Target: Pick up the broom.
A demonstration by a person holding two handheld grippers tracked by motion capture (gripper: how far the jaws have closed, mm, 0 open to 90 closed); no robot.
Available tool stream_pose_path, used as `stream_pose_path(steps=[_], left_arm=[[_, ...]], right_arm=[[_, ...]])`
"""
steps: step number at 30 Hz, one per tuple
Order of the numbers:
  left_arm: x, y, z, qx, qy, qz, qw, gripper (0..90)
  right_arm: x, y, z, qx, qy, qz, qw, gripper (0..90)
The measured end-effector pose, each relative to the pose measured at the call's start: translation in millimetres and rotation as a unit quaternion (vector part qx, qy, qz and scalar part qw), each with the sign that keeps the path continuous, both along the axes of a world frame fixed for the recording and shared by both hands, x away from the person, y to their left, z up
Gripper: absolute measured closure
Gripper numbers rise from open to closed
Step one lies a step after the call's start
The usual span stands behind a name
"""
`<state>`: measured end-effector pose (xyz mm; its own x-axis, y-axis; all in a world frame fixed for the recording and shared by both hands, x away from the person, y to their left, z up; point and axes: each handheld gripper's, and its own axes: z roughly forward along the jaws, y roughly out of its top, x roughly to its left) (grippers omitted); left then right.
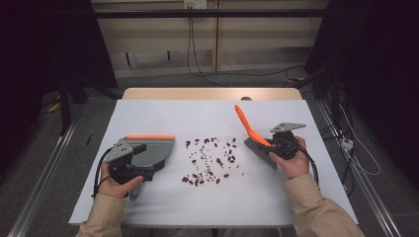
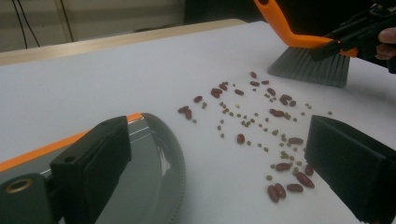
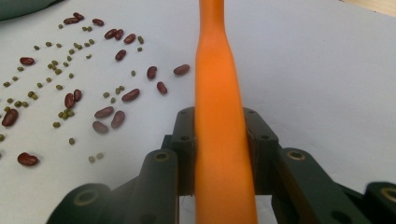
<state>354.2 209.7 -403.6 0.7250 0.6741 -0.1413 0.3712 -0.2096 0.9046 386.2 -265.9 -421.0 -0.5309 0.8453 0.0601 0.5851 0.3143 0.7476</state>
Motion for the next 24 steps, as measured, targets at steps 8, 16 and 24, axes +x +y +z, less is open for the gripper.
stream_pose_path(steps=[8,16,24], left_arm=[[-2.9,6.6,-0.1,-0.004,-0.002,0.007,1.0,7.0],[-4.9,14.3,-4.1,-0.007,0.002,0.008,0.9999,5.2],[-5.5,14.8,-6.4,-0.006,0.004,-0.002,1.0,4.2]], right_arm=[[-2.7,5.3,-0.2,-0.015,-0.007,-0.005,0.9999,71.1],[0.0,2.1,3.0,0.011,-0.03,-0.033,0.999,71.3],[10.8,14.3,9.4,0.023,-0.062,-0.03,0.9974,71.3]])
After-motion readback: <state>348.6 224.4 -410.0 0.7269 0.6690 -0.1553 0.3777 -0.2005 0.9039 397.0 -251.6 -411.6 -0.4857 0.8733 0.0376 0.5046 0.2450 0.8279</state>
